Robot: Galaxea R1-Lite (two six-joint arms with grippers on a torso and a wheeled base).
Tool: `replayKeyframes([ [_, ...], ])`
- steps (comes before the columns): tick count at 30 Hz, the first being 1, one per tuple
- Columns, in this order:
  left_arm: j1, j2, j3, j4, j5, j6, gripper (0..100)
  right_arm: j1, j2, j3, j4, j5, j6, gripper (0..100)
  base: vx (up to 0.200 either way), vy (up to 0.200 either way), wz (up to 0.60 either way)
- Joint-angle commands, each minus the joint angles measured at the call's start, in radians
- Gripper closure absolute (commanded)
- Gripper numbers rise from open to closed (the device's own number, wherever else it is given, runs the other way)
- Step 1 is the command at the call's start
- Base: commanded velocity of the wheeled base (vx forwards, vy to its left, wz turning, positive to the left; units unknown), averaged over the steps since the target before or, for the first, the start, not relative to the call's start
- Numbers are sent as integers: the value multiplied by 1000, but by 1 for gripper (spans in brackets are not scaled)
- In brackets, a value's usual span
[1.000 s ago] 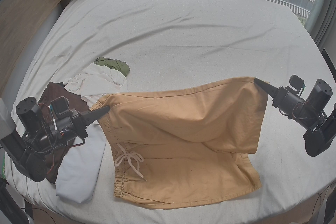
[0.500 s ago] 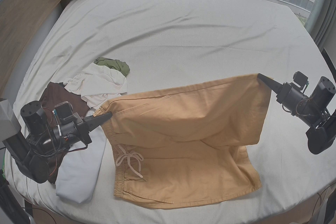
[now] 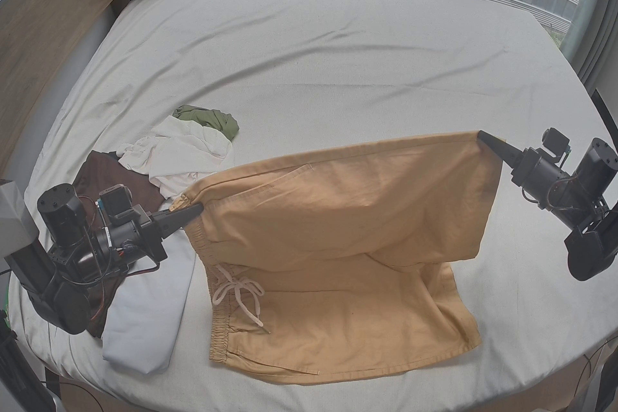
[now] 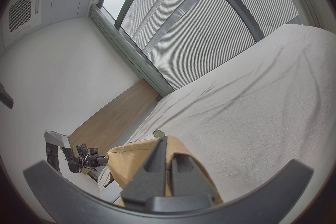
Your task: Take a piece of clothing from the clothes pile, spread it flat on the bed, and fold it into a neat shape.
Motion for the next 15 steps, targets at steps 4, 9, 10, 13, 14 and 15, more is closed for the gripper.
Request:
replayKeyframes([
  [4,0,-4,-2,-2,0,-2,100,4,-11,-1,1,1,0,100,0,0,0],
  [9,0,-7,-12,-4,0,-3,100,12,-1,12,-1,1,-6,100,0,0,0],
  [10,0,-7,-13,-2,2,-5,100,15,3,19,-1,-1,-9,100,0,0,0],
  [13,2,-9,-21,-4,7,-6,100,24,17,21,-1,-2,-22,100,0,0,0],
  [14,5,-10,-25,-4,7,-6,100,24,17,19,-1,-2,-22,100,0,0,0],
  [15,9,-15,-30,-4,8,-8,100,24,17,19,-1,-2,-22,100,0,0,0],
])
